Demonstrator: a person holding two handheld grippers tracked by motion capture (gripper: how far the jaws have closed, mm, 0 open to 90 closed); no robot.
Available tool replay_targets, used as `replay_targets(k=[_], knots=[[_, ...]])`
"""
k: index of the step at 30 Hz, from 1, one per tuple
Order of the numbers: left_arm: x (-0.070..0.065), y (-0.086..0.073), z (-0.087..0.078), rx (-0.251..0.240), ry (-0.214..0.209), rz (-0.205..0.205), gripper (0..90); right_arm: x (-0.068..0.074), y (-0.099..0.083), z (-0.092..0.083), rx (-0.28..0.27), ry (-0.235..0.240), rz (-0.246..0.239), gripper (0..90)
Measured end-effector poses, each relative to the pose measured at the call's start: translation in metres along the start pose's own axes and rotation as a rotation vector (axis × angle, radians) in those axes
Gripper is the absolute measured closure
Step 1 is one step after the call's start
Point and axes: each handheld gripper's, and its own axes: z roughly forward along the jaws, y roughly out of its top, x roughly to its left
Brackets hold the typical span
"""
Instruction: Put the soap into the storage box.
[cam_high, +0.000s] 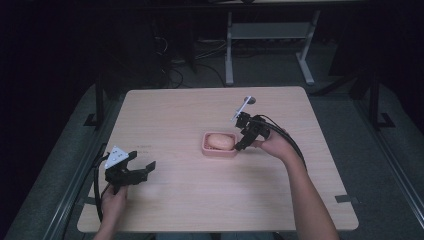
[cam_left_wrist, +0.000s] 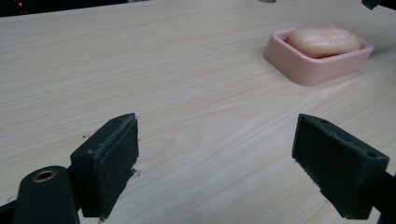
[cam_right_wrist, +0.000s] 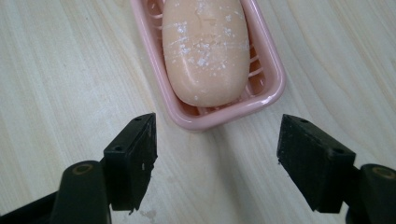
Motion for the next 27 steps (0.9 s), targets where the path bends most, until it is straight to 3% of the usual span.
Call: replay_targets(k=[27], knots=[[-0.001,0.000,0.001,0.002,0.000,0.000,14.3,0.006,-0.047,-0.006,-0.033,0.004,0.047,27.7]])
